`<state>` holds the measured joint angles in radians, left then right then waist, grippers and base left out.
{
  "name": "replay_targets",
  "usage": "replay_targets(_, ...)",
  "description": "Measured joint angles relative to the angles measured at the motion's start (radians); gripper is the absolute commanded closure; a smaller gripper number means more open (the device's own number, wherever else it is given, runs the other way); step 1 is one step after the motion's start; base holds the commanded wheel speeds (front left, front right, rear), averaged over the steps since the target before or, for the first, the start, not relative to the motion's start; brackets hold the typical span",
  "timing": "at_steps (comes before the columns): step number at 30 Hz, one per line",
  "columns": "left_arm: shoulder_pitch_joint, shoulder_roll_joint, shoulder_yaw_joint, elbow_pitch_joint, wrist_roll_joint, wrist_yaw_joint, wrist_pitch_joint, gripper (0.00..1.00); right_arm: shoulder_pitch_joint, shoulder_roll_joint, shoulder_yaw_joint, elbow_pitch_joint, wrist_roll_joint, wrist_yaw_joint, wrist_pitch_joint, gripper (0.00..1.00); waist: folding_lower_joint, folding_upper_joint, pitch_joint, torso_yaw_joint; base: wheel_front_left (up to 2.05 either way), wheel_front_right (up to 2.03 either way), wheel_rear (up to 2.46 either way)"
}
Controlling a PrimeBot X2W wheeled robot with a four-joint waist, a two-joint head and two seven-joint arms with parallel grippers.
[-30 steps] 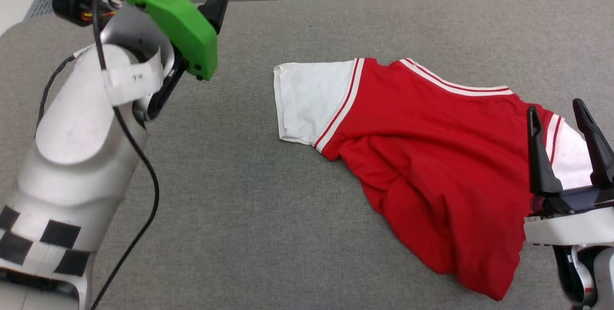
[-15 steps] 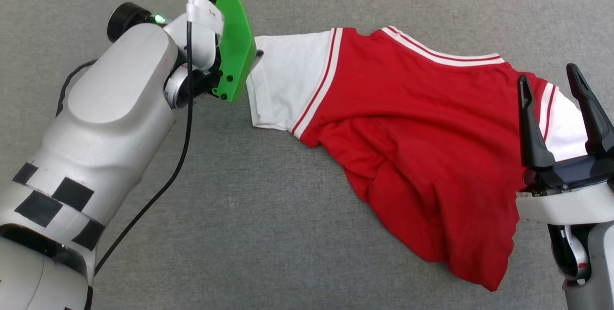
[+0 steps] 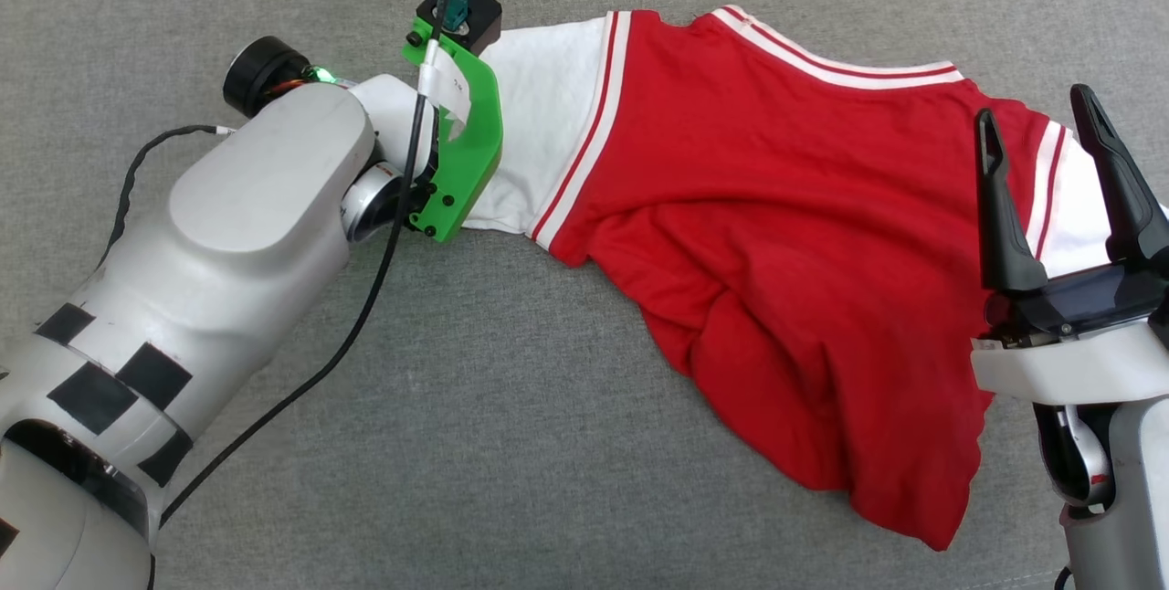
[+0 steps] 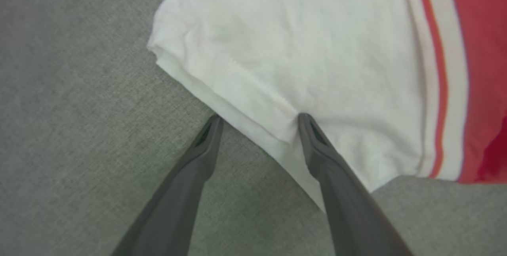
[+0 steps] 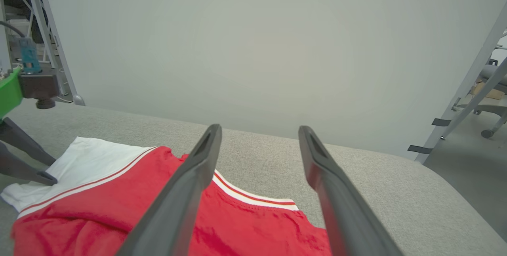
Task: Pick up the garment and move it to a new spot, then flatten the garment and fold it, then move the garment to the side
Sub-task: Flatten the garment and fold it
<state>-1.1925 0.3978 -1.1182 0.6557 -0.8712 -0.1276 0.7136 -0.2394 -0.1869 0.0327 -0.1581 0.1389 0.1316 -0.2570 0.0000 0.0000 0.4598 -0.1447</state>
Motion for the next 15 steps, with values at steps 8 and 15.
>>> replay_targets(8,-0.002,0.016,-0.061,-0.017,-0.054,-0.001,-0.152,1.0,-0.009,0.002,0.0,0.005,-0.005,0.0,0.0,0.0,0.0,0.0,-0.014,0.012,0.0,0.0,0.0)
replay_targets(15,0.058,0.093,-0.077,-0.103,-0.074,-0.001,-0.346,1.0,0.031,0.002,-0.02,0.02,-0.006,0.0,0.0,0.0,0.0,0.0,-0.077,0.041,0.0,0.0,0.0)
